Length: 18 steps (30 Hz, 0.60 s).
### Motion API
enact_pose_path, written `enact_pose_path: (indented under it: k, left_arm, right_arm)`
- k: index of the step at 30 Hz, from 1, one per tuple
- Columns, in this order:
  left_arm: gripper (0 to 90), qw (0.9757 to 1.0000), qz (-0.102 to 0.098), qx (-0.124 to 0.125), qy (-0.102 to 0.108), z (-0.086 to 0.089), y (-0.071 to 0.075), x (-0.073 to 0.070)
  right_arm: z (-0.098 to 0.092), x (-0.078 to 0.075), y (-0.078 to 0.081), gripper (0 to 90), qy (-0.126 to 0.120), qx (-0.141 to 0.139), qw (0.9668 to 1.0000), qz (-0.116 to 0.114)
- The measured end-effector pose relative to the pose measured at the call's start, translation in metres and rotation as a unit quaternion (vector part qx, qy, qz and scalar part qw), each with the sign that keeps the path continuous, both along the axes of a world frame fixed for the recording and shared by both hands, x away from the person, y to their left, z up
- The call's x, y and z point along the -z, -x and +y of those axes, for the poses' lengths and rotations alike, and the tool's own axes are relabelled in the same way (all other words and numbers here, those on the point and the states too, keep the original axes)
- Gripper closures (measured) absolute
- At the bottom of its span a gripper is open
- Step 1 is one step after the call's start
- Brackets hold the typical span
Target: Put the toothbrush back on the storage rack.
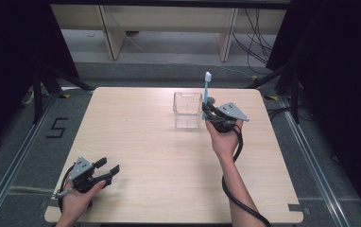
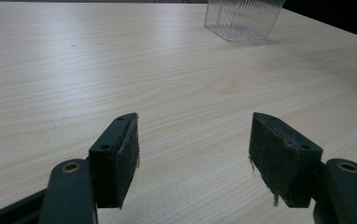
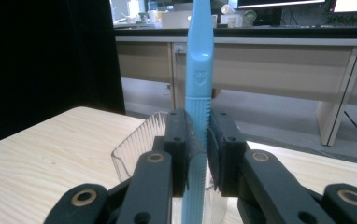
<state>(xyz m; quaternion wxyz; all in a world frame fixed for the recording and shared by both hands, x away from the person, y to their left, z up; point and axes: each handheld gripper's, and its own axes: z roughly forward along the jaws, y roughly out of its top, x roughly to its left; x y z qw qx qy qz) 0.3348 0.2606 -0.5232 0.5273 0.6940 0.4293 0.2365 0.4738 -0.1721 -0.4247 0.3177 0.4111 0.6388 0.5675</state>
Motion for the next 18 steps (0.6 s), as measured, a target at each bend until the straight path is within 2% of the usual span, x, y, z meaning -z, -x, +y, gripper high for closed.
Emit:
enact_pose_path:
  k: [1, 5, 6, 9, 14, 15, 17, 18]
  left_arm:
    - [32.9, 1.0000, 0.000, 0.000, 0.000, 0.000, 0.000, 0.000]
    - [32.9, 1.0000, 0.000, 0.000, 0.000, 0.000, 0.000, 0.000]
    - [32.9, 1.0000, 0.000, 0.000, 0.000, 0.000, 0.000, 0.000]
    - [32.9, 1.0000, 0.000, 0.001, 0.000, 0.000, 0.000, 0.000]
    - [32.9, 1.0000, 0.000, 0.001, 0.001, 0.000, 0.000, 0.000]
    - [32.9, 1.0000, 0.000, 0.001, 0.001, 0.000, 0.000, 0.000]
    - [32.9, 1.0000, 0.000, 0.001, 0.000, 0.000, 0.000, 0.000]
    - [32.9, 1.0000, 0.000, 0.001, 0.000, 0.000, 0.000, 0.000]
  right_arm:
    - [0.001, 0.000, -0.001, 79.1, -0.005, 0.002, 1.0000, -0.003]
    - [0.003, -0.002, -0.004, 79.1, 0.001, 0.002, 0.9999, -0.013]
    - [0.004, -0.003, -0.004, 79.0, -0.005, 0.005, 0.9999, -0.009]
    - [0.004, -0.004, -0.007, 79.0, 0.000, 0.004, 0.9999, -0.016]
    - [0.006, -0.005, -0.009, 79.0, -0.009, 0.015, 0.9998, -0.013]
    - [0.006, -0.004, -0.010, 79.1, -0.013, 0.014, 0.9997, -0.017]
    - [0.006, -0.006, -0.012, 79.1, -0.004, 0.013, 0.9997, -0.021]
    - [0.008, -0.005, -0.013, 79.0, -0.011, 0.014, 0.9996, -0.023]
